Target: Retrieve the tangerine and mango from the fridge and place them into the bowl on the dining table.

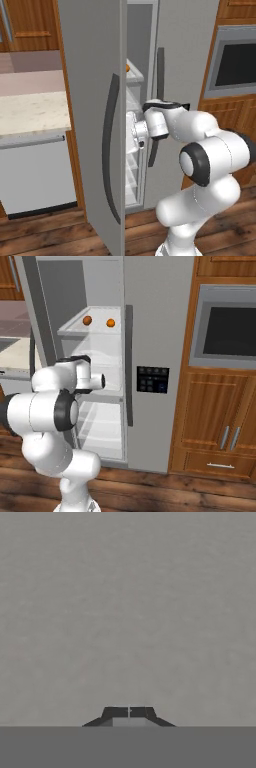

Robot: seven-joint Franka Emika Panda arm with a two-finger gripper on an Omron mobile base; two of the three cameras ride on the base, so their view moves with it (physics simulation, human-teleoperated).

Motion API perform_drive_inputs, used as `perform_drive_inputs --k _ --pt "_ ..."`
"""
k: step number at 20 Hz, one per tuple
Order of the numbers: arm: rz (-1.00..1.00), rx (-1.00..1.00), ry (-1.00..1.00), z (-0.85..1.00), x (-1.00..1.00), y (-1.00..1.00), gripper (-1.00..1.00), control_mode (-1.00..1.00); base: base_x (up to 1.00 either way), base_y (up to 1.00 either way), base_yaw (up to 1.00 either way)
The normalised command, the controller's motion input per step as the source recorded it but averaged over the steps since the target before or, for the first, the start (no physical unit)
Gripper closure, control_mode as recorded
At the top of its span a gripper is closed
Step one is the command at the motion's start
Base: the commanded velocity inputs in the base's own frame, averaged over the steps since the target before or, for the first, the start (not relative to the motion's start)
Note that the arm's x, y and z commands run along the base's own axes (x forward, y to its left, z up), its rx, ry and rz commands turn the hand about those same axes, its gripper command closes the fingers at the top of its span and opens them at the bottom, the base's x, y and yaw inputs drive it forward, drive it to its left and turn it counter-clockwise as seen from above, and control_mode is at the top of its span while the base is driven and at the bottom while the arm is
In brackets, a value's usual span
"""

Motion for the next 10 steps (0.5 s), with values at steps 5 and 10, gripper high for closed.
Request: perform_drive_inputs --k 5,10 --pt "0.0 0.0 0.05 0.0 -0.1 0.45 1.0 -1.0 0.0 0.0 0.0" --pt "0.0 0.0 0.05 0.0 -0.42 0.74 1.0 -1.0 0.0 0.0 0.0"
